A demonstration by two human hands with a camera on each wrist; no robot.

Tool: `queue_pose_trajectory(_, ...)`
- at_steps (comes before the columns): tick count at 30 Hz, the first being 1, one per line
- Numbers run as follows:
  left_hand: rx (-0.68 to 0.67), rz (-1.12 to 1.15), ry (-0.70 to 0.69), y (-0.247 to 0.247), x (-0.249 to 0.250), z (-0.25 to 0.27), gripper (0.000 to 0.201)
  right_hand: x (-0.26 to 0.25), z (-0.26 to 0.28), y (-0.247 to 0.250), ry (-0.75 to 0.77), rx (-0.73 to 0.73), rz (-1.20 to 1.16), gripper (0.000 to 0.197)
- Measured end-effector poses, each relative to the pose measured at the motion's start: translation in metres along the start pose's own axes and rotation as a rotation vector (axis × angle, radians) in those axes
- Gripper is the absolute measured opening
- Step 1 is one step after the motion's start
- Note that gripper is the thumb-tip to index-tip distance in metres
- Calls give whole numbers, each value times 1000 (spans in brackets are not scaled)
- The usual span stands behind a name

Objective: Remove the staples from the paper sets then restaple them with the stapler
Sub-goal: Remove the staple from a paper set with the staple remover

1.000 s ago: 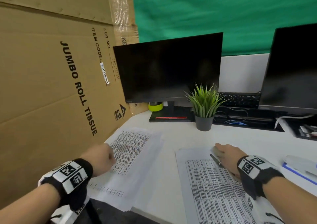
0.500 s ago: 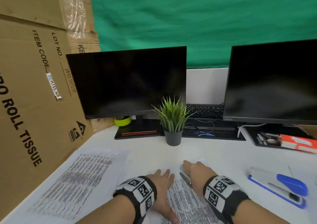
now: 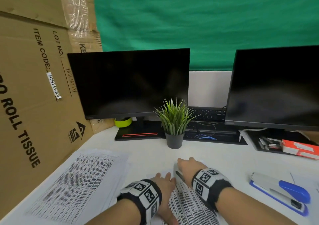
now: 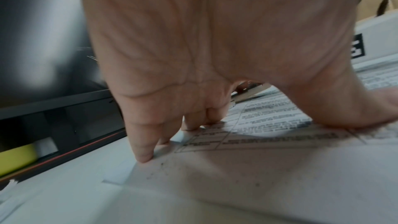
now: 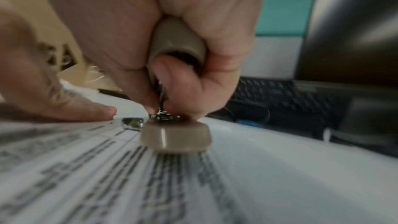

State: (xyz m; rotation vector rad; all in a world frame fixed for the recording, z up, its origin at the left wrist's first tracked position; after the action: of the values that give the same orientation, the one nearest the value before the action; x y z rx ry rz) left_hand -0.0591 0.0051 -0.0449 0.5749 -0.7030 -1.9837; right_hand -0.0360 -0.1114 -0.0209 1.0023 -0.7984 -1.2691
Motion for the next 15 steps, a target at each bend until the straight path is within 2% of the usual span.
queue_pose_trajectory(4,-23,12,25,1,1,-4,117,3,-5,0,0,11,-75,33)
queue_pose_trajectory(8,-6,26,79,0,3,-10,95,1,-13,3,-18,10,-110,38)
queue_pose_trajectory(11,20,24,79,-5,10,-4,70,4,-10,6,-33,3,-138,45)
queue_pose_trajectory(15,87,13,28,-13,17,7,62,16,14,10,4,2,-124,42)
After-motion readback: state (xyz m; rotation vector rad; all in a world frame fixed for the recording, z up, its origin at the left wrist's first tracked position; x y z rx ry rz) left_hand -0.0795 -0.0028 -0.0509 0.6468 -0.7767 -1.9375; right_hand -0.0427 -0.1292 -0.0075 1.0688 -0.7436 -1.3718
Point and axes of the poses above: each hand's wrist, its own z-axis away from the middle knuckle, its own y-axis out of the back of the hand, x = y × z, the point moved 2 cm from there along -z, towards the middle knuckle, and after that the axes turned 10 degrees about -x, right-handed, at the moved point
